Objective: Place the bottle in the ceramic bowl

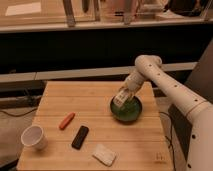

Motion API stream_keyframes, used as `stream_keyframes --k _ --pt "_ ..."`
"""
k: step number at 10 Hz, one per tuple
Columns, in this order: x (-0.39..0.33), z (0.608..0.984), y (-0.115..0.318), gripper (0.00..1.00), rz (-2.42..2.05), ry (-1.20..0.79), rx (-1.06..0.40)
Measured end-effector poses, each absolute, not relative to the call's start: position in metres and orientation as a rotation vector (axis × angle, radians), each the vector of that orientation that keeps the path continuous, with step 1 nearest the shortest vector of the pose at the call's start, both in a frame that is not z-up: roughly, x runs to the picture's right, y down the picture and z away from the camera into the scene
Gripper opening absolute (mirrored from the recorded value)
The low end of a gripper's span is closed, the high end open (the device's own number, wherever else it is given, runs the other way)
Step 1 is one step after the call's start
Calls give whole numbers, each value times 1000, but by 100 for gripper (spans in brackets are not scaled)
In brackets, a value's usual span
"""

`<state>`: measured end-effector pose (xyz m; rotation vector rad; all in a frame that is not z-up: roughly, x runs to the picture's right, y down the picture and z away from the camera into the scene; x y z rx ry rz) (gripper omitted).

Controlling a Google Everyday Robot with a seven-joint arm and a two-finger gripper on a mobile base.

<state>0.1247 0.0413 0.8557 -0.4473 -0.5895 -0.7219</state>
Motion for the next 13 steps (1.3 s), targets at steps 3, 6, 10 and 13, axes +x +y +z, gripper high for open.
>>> stream_keyframes --k 3,6,10,13 --pt "127 855 40 55 -718 -584 -449" --pt "130 854 39 62 -715 -579 -450" --pt "134 853 37 66 -710 -571 -450" --pt "137 853 36 40 -707 -566 -450"
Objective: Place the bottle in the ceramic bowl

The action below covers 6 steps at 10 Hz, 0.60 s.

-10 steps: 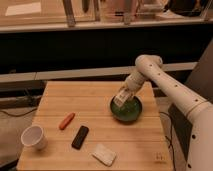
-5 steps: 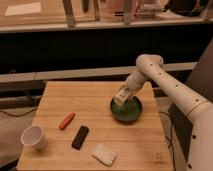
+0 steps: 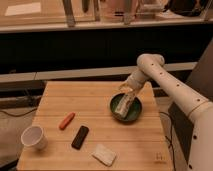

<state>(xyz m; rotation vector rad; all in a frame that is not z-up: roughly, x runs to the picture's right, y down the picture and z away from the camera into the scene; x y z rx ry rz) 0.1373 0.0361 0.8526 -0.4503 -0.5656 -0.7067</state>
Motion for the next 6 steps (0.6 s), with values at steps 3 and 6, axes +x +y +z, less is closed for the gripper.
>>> stream_keyframes --k 3,6 --pt "140 853 35 34 -703 -559 -451" --pt "141 851 32 63 -704 -558 -452"
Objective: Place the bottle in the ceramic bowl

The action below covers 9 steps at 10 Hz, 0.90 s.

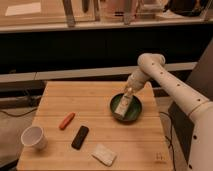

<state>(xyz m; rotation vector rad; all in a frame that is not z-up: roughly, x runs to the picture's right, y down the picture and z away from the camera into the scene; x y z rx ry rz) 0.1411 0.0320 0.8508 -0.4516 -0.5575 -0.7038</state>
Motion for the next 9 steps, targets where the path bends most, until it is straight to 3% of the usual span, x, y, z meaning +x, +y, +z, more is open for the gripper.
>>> stream_keyframes --k 2,3,9 --pt "143 850 31 78 -703 -554 -452" --pt "144 850 31 80 -703 -552 -451" --pt "147 847 26 80 -703 -548 -454"
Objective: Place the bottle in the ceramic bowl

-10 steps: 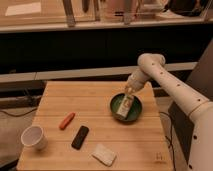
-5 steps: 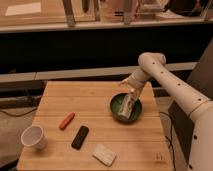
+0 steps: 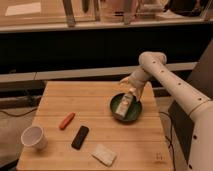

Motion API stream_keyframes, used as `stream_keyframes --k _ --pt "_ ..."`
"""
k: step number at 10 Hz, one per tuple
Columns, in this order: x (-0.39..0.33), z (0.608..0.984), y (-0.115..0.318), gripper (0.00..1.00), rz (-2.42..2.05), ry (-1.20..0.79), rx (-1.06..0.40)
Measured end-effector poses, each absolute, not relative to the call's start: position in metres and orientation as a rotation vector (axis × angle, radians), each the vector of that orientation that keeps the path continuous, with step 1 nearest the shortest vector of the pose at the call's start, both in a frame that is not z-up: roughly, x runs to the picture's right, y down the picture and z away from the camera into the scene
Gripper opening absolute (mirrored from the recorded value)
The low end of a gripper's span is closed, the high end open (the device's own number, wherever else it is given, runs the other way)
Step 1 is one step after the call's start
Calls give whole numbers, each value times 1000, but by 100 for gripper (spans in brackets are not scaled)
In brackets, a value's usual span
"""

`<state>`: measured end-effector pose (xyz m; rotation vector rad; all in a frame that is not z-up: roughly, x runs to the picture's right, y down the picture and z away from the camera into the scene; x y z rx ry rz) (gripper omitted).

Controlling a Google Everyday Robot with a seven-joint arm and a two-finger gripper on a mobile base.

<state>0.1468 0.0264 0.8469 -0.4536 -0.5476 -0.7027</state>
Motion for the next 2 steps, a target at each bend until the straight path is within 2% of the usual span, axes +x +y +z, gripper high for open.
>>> stream_keyframes --k 2 --pt "148 846 25 80 -703 -544 -454"
